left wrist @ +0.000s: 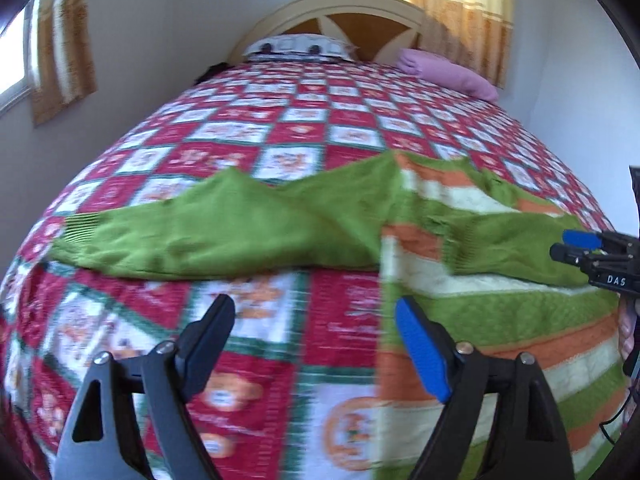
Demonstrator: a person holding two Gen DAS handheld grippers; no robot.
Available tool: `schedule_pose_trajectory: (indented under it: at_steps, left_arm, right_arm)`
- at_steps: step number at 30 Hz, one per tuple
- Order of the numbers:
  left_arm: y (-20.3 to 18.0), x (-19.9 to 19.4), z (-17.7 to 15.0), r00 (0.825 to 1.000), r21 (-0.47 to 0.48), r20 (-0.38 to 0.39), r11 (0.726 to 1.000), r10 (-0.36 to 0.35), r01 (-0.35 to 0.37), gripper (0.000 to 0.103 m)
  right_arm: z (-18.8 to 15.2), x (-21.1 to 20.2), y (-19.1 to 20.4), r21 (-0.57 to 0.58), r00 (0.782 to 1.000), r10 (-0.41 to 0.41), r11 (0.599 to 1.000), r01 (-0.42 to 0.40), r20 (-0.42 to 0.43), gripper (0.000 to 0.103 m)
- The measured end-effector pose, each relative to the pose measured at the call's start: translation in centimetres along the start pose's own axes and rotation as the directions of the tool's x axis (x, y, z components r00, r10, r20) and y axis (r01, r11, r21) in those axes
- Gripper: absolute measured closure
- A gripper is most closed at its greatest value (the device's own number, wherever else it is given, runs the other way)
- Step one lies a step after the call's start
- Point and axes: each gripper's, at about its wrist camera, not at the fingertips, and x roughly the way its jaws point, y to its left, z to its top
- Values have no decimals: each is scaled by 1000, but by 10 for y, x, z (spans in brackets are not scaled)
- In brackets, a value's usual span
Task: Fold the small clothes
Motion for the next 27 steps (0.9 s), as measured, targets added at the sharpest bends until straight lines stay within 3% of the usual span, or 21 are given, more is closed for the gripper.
schedule_pose_trajectory:
  at_steps: [2, 7, 12, 19, 27]
  left_arm:
    - [22, -3, 0, 999, -24, 6, 999, 43, -43, 15]
    - [79, -2, -5, 988, -69, -14, 986, 154, -155, 15]
    - [147, 0, -8, 959, -171, -47, 943, 281, -285, 15]
    - [212, -4, -18, 950, -361, -76, 880, 302, -309, 15]
    - [239, 15, -7, 970, -507, -69, 829, 234, -237, 16]
  right_arm:
    - [-11, 14, 10, 6, 996, 76, 997, -75, -54, 73]
    - [-28, 7, 17, -34, 999, 51, 998, -52, -14, 73]
    - [-38, 5, 41, -174, 996, -73, 981, 82, 53, 73]
    - [-34, 7, 38, -175, 996, -73, 981, 81, 54, 73]
    - [-38, 8, 52, -216, 988, -131, 965, 146, 81, 73]
